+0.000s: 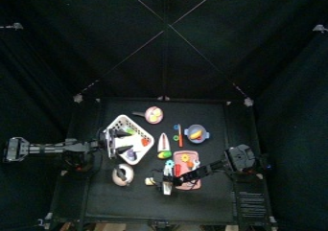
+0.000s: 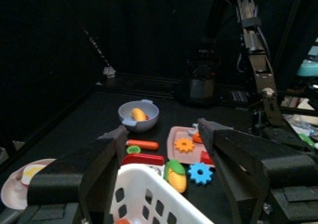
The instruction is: Grab egg sushi
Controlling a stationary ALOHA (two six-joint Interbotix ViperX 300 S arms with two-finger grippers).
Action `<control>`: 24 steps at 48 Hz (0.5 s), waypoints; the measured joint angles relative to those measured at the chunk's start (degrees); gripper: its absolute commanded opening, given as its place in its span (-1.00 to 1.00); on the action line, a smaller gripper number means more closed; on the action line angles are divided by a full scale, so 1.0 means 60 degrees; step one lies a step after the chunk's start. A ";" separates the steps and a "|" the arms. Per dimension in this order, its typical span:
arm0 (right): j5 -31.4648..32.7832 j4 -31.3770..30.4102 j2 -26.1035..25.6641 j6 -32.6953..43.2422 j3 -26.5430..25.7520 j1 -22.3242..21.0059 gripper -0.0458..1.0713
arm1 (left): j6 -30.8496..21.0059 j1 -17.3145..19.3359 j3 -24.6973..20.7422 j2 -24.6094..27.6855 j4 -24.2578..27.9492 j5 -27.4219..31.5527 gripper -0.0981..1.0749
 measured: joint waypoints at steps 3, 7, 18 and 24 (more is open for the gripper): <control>-0.0073 0.0000 0.0029 0.0000 0.0000 -0.0029 0.65 | -0.0015 0.0000 0.0000 0.0015 -0.0015 0.0000 0.80; -0.0117 0.0073 0.0044 0.0000 0.0000 -0.0059 0.53 | 0.0000 0.0000 0.0000 0.0000 0.0000 -0.0015 0.80; -0.0146 0.0249 0.0044 -0.0015 0.0000 -0.0103 0.15 | 0.0000 0.0029 0.0015 0.0000 -0.0015 0.0000 0.79; -0.0132 0.0352 -0.0029 -0.0059 0.0073 -0.0103 0.03 | 0.0000 0.0029 0.0000 0.0015 -0.0015 0.0000 0.80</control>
